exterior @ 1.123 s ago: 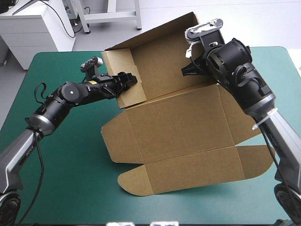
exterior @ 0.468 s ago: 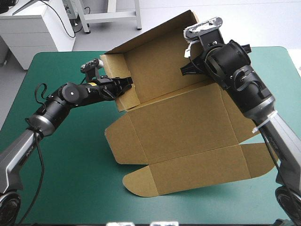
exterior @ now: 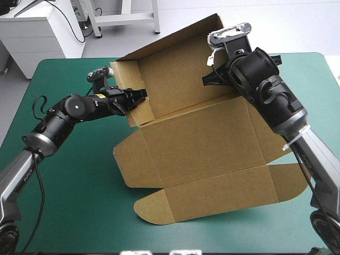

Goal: Fold the box

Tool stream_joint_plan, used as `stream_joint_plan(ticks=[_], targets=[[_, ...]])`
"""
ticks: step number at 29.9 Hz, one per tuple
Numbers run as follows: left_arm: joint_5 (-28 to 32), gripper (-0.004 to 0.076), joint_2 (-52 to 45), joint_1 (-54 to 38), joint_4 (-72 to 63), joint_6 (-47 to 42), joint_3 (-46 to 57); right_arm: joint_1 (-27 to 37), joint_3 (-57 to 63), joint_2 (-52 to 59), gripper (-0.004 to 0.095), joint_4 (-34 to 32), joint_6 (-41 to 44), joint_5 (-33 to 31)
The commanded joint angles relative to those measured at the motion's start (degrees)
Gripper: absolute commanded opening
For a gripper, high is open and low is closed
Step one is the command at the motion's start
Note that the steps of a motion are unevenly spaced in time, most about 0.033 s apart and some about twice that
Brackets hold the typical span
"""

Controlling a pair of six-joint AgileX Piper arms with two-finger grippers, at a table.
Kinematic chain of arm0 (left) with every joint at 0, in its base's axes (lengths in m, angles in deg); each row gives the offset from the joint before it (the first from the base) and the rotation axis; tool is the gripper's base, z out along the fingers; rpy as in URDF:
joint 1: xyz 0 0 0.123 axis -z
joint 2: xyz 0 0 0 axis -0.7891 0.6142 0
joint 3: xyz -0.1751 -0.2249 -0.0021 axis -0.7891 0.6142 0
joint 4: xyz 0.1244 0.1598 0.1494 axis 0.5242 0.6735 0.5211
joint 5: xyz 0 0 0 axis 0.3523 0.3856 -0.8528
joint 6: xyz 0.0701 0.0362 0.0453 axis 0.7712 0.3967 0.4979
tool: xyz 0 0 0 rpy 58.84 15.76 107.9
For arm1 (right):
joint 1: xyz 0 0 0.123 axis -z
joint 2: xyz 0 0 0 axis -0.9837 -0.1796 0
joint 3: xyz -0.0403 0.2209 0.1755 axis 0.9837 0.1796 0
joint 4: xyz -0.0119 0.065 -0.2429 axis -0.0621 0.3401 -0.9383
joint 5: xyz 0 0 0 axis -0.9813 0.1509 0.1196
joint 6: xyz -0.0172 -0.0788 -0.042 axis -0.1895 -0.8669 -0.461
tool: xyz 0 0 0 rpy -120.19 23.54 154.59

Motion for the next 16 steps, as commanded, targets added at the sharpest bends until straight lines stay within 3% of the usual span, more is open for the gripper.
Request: stream_joint_plan(ticks=[1, 7, 16], targets=[[-2.9, -0.0008, -4.1, 1.1, -7.4, 0.3, -3.3, 0.7, -0.9, 0.7, -0.002, -0.7, 3.3, -0.3], [-5.8, -0.0008, -4.1, 1.1, -2.9, -2.1, -9.0, 4.8, -0.9, 0.2, -0.002, 5.5, 2.9, -0.3], [-7.5, -0.0008, -3.6, 1.1, 1.0, -4.8, -10.6, 9.3, -0.9, -0.2, -0.002, 8.7, 1.5, -0.3]])
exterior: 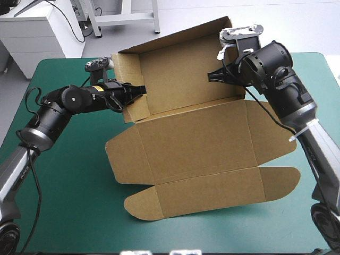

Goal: Fold the box

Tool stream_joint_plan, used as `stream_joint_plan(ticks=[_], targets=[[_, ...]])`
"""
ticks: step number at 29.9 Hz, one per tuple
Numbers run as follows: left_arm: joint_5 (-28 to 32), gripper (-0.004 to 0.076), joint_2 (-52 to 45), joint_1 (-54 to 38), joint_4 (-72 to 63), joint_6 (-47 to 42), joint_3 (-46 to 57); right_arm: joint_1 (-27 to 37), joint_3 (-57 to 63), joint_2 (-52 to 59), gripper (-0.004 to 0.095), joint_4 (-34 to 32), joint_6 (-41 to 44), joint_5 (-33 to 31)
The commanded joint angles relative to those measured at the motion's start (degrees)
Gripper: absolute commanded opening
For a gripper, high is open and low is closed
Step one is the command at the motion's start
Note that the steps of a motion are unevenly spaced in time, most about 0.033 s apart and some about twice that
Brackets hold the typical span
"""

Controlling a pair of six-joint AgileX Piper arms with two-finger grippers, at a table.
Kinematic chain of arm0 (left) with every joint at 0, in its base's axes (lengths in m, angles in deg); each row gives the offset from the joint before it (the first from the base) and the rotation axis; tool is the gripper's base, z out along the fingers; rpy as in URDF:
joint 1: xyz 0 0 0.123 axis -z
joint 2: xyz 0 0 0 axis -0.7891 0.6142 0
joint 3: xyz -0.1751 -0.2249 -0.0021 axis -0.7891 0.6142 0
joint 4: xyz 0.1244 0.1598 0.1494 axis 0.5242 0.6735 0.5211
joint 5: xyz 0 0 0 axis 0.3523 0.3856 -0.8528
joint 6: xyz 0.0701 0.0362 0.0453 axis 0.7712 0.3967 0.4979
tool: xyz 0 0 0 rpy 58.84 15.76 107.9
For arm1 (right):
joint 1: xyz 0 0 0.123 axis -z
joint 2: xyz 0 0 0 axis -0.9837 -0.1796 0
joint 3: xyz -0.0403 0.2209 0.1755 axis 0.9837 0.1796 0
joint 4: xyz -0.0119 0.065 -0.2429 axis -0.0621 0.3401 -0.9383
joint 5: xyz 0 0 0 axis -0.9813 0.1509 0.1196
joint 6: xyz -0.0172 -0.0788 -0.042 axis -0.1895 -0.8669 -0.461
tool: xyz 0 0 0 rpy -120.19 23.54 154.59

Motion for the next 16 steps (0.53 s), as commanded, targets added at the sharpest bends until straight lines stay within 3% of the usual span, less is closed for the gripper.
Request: stream_joint_plan(ticks=[1, 16], targets=[[-0.9, -0.0008, -3.4, 1.2, -7.3, -1.5, -3.5, 2.5, -0.9, 0.1, -0.002, -2.0, 1.0, -0.3], [-3.0, -0.0008, -1.1, 1.2, -5.3, -2.8, -3.5, 2.8, -0.9, -2.4, -0.002, 0.9, -0.5, -0.3]])
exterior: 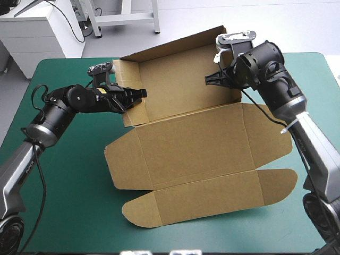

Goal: Fold the box

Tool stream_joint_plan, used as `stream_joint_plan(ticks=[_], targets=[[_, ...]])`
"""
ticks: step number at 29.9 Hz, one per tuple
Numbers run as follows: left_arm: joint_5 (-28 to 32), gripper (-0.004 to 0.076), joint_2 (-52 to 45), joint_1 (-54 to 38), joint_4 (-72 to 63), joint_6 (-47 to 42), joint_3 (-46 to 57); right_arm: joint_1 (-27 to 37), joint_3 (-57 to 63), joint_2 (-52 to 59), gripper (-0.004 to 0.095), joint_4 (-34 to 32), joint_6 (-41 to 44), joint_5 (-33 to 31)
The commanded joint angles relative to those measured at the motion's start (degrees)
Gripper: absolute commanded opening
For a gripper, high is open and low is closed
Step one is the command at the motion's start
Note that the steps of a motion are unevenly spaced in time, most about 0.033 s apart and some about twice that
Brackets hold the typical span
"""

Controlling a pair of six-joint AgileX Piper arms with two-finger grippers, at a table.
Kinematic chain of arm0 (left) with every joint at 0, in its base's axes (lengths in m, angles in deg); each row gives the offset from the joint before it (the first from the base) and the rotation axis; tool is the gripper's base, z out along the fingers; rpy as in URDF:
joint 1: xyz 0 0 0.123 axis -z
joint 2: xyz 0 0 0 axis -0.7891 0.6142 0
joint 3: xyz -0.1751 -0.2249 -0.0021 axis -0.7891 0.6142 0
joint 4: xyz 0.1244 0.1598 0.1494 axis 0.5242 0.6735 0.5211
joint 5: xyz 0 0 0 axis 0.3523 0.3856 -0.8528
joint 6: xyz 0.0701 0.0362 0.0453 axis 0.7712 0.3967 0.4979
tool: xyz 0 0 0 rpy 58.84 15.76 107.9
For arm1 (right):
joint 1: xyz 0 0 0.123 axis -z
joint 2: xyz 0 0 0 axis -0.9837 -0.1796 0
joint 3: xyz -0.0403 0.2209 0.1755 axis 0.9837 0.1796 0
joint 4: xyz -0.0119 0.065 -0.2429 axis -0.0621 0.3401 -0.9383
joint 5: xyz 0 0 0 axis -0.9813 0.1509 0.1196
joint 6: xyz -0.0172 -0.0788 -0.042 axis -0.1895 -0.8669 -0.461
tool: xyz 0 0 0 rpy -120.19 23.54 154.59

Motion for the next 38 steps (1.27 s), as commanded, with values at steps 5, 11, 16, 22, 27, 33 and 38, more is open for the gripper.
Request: stream_joint_plan(ticks=[5, 11, 16, 22, 27, 33, 38], targets=[[1.4, -0.0007, -2.9, 1.2, -9.4, 1.9, -2.9, 1.2, -1.0, 1.0, -0.002, -2.7, 0.7, -0.3], [2.1, 0.0206, -2.4, 1.2, -9.7, 1.9, -2.9, 1.2, -1.0, 1.0, -0.002, -2.6, 0.2, -0.3], [1.7, 0.0589, -2.4, 1.0, -9.5, 1.3, -2.9, 1.2, -1.0, 1.0, -0.002, -2.3, -0.8, -0.3], [-0.9, 0.0636, -2.4, 1.0, -9.8, 0.3, -2.9, 1.2, -1.0, 1.0, -0.002, -2.5, -1.0, -0.3], [-2.5, 0.0634, -2.5, 1.0, -9.9, 0.3, -2.9, 1.2, -1.0, 1.0, -0.002, -2.5, -1.2, -0.3], [-3.1, 0.0634, -2.5, 1.0, -9.4, 0.6, -2.9, 1.2, -1.0, 1.0, -0.002, -2.4, -1.4, -0.3], [-0.6, 0.0622, -2.4, 1.0, -9.0, 0.6, -2.9, 1.2, -1.0, 1.0, -0.002, -2.2, -1.4, -0.3]])
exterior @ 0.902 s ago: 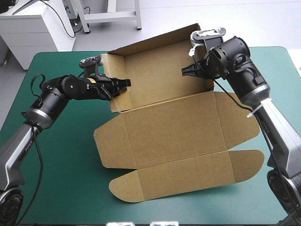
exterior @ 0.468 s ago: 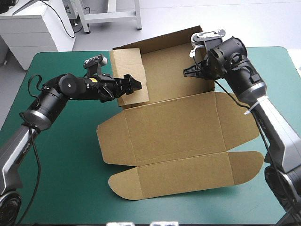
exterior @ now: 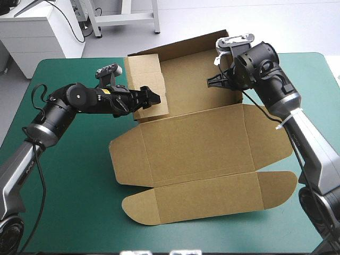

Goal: Fold the box

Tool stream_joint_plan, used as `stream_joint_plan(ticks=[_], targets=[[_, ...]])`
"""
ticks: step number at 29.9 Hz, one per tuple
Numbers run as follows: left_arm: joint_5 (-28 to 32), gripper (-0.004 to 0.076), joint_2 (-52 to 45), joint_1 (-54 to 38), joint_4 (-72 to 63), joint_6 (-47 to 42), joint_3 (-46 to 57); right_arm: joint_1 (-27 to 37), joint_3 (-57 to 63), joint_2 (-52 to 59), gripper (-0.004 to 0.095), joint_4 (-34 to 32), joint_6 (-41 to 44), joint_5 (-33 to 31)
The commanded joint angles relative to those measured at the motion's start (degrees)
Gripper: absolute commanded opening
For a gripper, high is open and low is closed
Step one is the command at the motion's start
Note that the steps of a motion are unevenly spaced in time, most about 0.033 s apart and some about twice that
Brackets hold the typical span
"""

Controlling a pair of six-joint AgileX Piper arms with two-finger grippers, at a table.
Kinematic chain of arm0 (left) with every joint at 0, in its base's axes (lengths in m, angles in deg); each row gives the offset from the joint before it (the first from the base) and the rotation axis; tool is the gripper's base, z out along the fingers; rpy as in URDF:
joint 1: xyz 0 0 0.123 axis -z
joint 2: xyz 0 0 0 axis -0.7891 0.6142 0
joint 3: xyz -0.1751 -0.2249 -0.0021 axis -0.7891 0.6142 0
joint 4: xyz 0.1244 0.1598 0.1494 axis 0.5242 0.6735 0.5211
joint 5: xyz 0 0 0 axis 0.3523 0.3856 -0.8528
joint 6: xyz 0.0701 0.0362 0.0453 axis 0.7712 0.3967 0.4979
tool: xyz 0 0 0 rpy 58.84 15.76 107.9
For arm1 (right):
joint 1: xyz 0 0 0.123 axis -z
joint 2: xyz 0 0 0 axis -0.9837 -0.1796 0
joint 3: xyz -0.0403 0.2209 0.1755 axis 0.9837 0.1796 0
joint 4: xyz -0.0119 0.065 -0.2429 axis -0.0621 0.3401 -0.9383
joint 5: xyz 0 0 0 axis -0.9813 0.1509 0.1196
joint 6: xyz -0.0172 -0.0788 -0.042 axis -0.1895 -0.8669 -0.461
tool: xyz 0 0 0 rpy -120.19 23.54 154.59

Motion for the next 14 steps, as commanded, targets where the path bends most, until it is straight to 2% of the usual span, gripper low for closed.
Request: stream_joint_plan(ticks=[1, 6, 12, 14], targets=[[4.2, 0.0613, -2.8, 0.4, -2.4, 0.0, -2.1, 0.2, -1.6, 2.7, -0.002, -1.4, 0.1, -0.3], [4.0, 0.0534, -2.8, 0.4, -2.3, 0.0, -2.1, 0.2, -1.6, 2.7, -0.002, -1.4, -0.1, -0.3], [2.4, 0.0378, -2.7, 0.4, 3.1, 0.0, -2.1, 0.2, -1.6, 2.7, -0.002, -1.4, -0.1, -0.3], [1.8, 0.0302, -2.6, 0.4, 4.5, 0.0, -2.1, 0.2, -1.6, 2.7, -0.002, -1.4, -0.1, -0.3]])
